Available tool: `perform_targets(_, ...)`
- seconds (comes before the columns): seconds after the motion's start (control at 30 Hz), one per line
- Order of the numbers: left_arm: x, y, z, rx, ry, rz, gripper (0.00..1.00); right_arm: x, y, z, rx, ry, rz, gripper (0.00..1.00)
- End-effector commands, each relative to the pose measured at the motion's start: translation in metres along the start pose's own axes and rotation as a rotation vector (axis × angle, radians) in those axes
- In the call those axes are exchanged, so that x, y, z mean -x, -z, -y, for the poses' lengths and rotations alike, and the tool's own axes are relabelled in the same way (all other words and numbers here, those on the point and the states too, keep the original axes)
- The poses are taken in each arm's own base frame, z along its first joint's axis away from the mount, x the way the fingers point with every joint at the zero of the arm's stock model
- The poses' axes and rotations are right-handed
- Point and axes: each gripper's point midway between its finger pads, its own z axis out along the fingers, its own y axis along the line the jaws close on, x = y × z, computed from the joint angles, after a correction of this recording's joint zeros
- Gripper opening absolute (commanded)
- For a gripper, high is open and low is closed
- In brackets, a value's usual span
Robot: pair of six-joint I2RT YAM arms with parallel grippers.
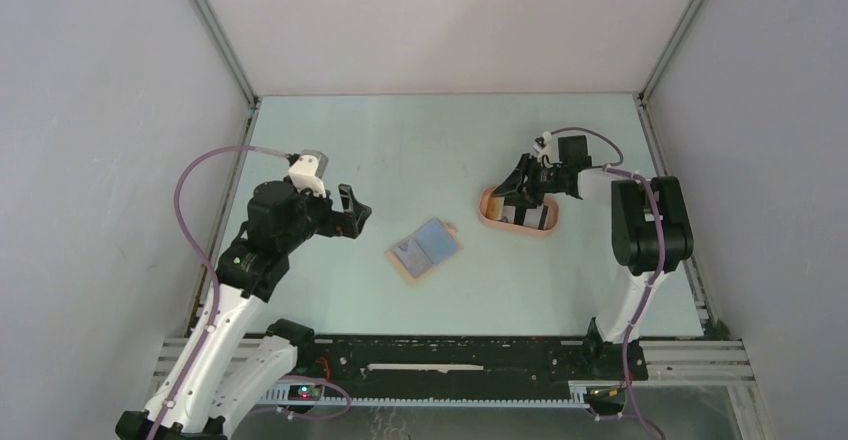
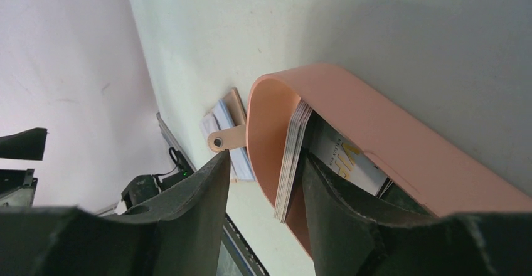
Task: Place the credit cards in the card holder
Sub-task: Pick up the credit card from the storage box.
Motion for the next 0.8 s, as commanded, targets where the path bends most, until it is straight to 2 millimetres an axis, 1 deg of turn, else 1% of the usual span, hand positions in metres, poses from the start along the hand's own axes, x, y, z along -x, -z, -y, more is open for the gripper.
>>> perform_targets(0.0, -0.001, -0.003, -0.003, -0.002, -0.018, 0.01, 1.0, 0.006, -0.001, -0.004, -0.04, 0.073, 0.005, 0.56)
perform_targets(0.23, -0.002, -0.004, -0.003, -0.003, -0.017, 0.005, 1.0, -0.002, -0.011, -0.002, -0.025, 0.058, -0.044, 0.57)
perform_targets(0.47, -0.003, -0.005, -0.003, -0.003, -0.016, 0.0, 1.0, -0.002, -0.012, 0.007, -0.099, 0.073, -0.041, 0.56)
perform_targets(0.67, -0.004, -0.006, -0.003, -0.002, -0.016, -0.004, 1.0, -0.002, -0.009, 0.0, -0.081, 0.084, -0.048, 0.55)
perform_targets(0.77, -0.004, -0.007, -0.004, 0.0, -0.015, -0.008, 1.0, 0.0, -0.005, -0.006, -0.058, 0.091, -0.045, 0.54)
